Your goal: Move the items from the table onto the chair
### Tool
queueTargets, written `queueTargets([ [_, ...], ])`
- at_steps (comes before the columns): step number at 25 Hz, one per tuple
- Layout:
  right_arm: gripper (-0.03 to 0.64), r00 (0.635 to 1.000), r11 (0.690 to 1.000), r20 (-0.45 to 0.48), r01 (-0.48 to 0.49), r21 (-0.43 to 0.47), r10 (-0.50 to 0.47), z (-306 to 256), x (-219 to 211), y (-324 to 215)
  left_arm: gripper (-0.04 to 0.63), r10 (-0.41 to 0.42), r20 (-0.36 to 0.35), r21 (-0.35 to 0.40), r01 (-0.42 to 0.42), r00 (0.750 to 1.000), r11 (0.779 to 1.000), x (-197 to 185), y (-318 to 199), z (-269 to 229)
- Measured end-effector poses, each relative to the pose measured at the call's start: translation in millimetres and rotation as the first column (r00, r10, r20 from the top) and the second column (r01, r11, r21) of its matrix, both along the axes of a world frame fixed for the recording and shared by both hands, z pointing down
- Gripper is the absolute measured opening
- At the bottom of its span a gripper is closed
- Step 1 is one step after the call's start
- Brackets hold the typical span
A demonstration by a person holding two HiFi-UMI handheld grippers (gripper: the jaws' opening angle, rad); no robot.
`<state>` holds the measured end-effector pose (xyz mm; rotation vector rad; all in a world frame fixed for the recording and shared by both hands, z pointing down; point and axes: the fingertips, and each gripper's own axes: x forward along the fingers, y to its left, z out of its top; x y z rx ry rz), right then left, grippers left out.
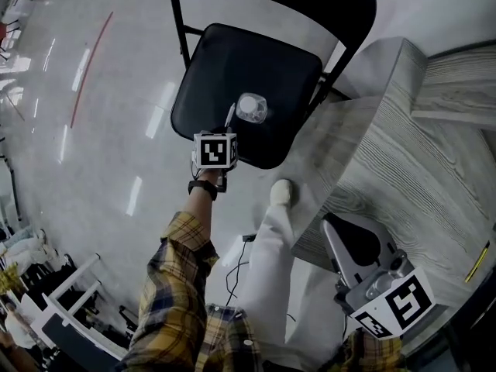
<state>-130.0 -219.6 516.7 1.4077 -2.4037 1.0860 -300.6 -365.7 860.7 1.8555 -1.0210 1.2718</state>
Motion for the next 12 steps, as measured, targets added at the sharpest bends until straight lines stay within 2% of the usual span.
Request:
queueTargets([
  [5, 0.018, 0.999, 0.999, 0.010, 0.033, -0.008, -0.033, 3, -9, 2, 0.052, -0.014, 0.007, -0.031, 0.014, 1.000, 0.999, 6, -2, 19],
  [12, 0.018, 0.999, 1.000, 0.031, 0.009, -0.022, -0.008, 4, 1, 2, 0.069, 0.003, 0.055, -0.065, 0.000, 0.998, 0.998, 9, -1, 24],
])
